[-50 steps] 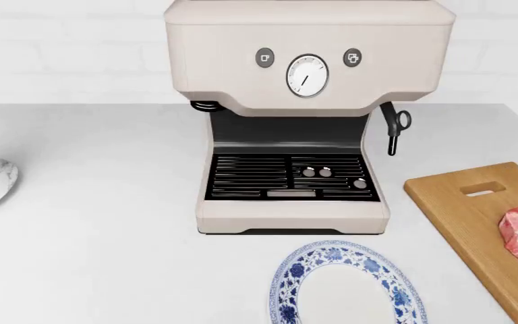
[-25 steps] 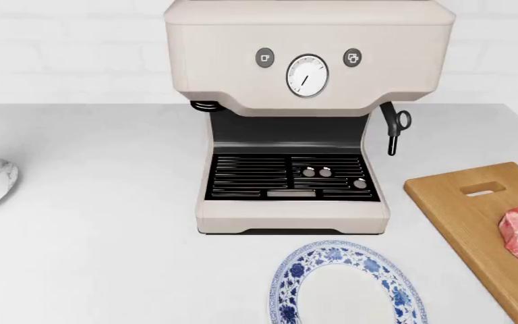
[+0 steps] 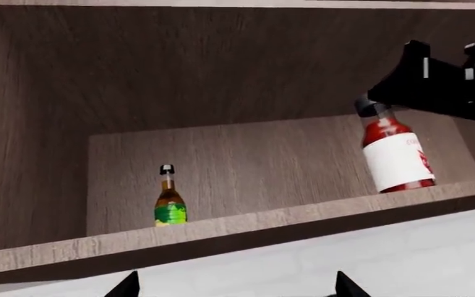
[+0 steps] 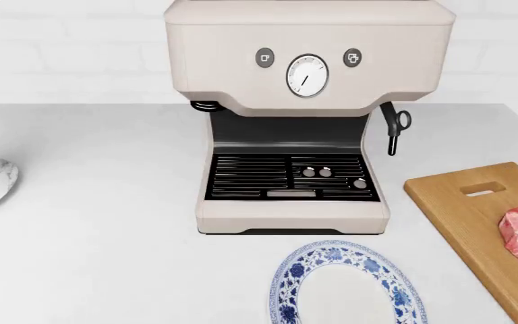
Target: Pick the pork chop from the plate and place it on the cutting board. Then pick the condiment bottle from the cabinet and place it next to the cutting board.
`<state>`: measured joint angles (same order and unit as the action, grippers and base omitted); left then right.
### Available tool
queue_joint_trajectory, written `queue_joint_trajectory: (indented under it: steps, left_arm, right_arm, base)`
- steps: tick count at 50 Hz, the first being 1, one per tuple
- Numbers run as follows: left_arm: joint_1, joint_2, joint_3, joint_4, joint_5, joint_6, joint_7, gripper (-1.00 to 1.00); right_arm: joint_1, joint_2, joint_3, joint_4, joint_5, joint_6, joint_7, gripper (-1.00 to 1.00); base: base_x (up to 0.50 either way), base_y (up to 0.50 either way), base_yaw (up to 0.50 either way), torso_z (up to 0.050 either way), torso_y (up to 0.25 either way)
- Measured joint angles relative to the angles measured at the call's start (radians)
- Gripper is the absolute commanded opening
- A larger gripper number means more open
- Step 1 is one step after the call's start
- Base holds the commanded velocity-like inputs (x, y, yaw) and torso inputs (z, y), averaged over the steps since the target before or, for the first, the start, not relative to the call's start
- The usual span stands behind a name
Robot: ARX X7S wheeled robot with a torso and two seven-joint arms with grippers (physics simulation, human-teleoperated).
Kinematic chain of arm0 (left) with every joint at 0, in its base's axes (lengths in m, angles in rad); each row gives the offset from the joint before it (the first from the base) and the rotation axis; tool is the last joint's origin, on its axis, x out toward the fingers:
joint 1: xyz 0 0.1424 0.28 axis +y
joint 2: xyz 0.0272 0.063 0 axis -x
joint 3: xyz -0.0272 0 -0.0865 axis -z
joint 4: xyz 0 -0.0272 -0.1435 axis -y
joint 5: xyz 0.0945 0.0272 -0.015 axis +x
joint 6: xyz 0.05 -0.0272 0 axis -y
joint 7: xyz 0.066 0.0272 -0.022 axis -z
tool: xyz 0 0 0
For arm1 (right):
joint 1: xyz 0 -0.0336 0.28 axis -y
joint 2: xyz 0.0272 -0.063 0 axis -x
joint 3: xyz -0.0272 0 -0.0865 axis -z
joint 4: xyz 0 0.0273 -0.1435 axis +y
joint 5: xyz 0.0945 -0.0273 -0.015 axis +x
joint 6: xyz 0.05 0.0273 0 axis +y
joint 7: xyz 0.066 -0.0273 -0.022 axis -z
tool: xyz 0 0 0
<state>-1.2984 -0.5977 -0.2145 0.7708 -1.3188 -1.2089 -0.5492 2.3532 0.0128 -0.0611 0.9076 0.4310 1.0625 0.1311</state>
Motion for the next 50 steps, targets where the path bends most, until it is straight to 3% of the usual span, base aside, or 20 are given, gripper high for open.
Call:
queue_joint_trajectory:
  steps: [22,50]
  left_arm:
    - [0.040,-0.015,0.001,-0.009,0.034,0.030,0.028,1.00]
    - [0.087,-0.054,0.127,0.025,0.232,0.114,0.150,1.00]
  right_arm:
    - [0.003,-0.011,-0.045,-0.004,-0.006,0.145,0.104,1.00]
    - [0.003,-0.012,-0.029,-0.003,0.028,0.227,0.153,1.00]
  base:
    - [0.00,0.00,0.00,0.000,0.000]
    - [0.00,0.00,0.00,0.000,0.000]
